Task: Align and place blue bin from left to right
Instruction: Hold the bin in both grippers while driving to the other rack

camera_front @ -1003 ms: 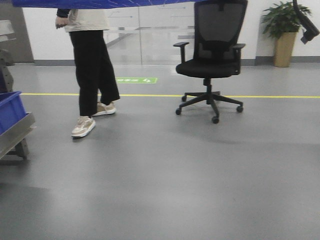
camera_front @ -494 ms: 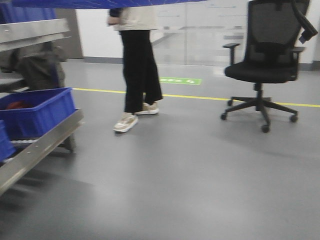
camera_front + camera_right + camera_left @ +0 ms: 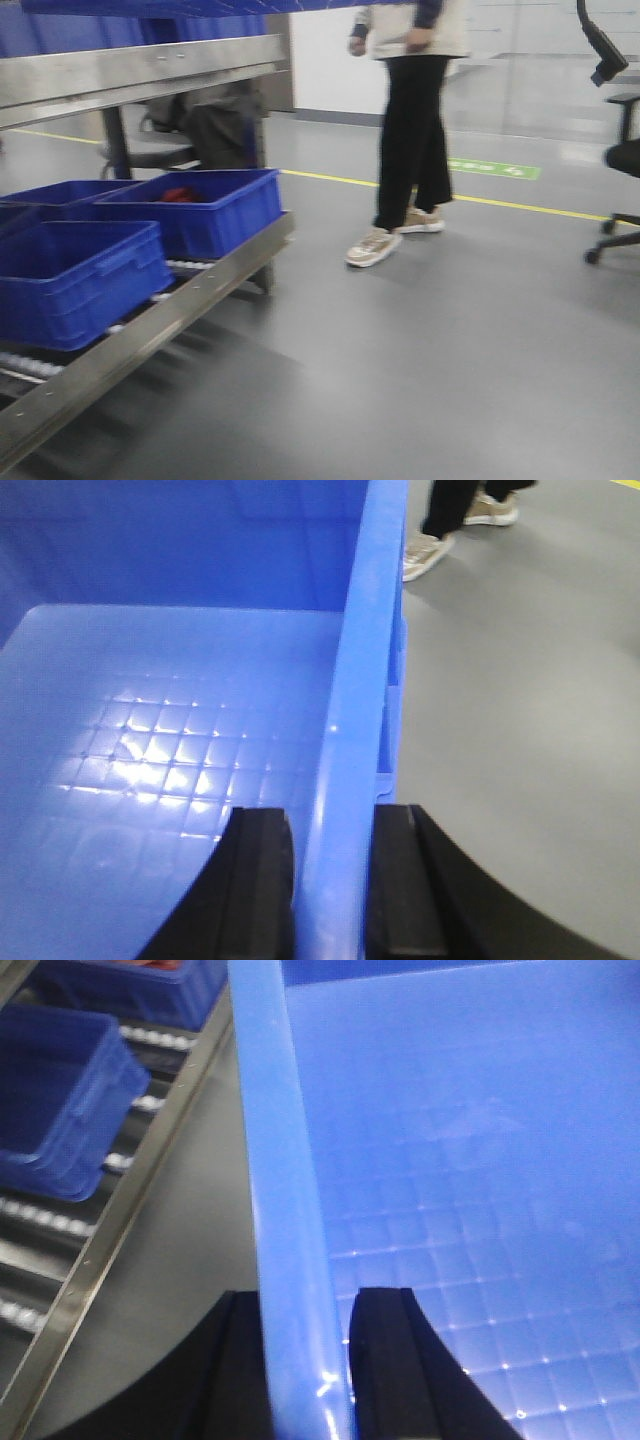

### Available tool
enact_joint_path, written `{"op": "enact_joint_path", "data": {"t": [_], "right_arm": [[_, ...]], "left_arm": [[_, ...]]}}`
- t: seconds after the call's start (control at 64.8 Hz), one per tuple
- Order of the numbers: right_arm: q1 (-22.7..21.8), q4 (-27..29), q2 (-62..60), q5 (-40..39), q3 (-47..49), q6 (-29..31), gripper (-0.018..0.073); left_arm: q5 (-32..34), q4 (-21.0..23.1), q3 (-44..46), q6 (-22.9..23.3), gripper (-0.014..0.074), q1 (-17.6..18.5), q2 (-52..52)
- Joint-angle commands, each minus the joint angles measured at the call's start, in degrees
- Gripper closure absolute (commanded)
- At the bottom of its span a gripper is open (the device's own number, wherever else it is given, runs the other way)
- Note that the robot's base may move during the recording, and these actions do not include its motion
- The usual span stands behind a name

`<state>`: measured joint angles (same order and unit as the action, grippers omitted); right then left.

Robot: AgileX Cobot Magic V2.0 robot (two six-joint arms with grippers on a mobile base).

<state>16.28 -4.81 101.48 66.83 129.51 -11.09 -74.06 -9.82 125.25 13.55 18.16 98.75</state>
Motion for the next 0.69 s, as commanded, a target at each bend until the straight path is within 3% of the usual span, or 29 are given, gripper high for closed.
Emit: {"op": "enact_joint_path", "data": {"t": [0.0,0.679], "right_arm": [[0.39,0.38,-1.48,-6.06,1.3,1.75,0.0631],[0.39,0.38,-1.48,-6.06,1.3,1.75,0.0631]], "left_arm": [[4.8,0.22,1.04,-0.91,0.0612,0.4,-1.48],[4.8,0.22,1.04,-0.91,0.0612,0.4,-1.48]]}}
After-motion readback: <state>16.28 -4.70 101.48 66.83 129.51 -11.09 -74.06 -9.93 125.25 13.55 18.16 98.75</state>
